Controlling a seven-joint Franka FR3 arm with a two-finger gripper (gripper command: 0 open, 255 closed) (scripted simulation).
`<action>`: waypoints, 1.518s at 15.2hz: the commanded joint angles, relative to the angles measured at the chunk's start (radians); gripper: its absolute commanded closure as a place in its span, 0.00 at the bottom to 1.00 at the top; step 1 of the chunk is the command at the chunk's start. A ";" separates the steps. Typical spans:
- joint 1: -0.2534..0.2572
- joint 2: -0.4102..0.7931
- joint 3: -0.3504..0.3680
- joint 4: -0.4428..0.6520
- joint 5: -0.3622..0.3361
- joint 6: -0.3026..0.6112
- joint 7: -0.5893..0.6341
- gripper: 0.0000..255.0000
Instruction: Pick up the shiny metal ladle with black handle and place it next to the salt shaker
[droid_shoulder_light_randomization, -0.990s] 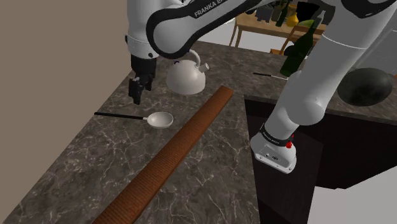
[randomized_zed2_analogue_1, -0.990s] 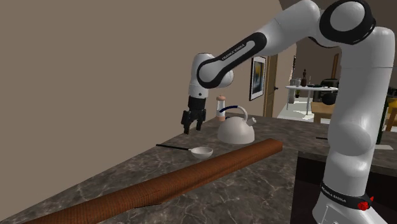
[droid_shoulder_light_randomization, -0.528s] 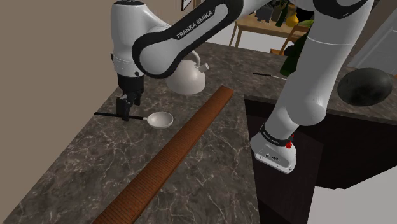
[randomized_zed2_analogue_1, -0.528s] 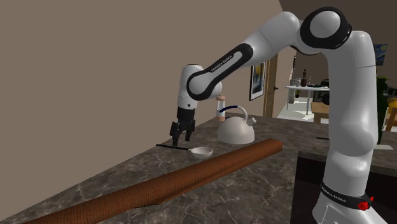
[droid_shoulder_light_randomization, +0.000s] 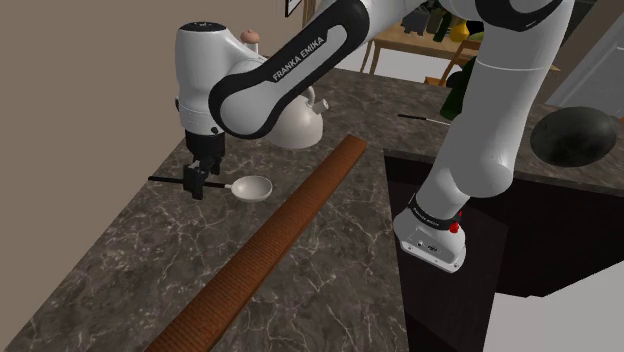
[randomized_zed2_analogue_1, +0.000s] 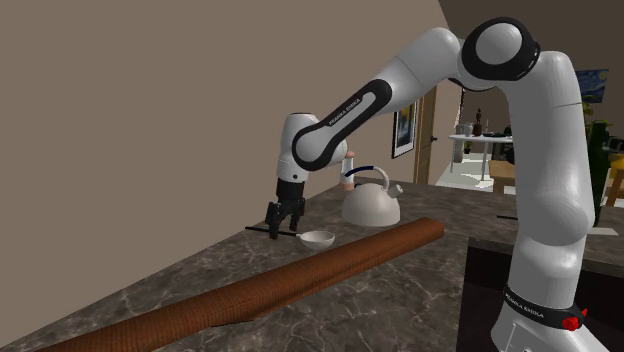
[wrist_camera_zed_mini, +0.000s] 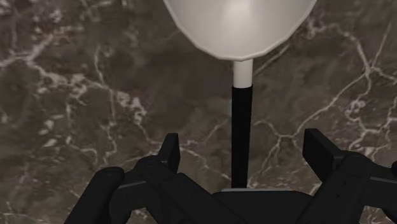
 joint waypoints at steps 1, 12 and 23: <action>0.000 0.001 0.000 0.000 0.000 0.001 0.000 0.00; 0.000 0.000 0.000 0.000 0.000 0.001 0.000 1.00; -0.010 -0.069 0.008 0.044 0.029 -0.108 -0.011 1.00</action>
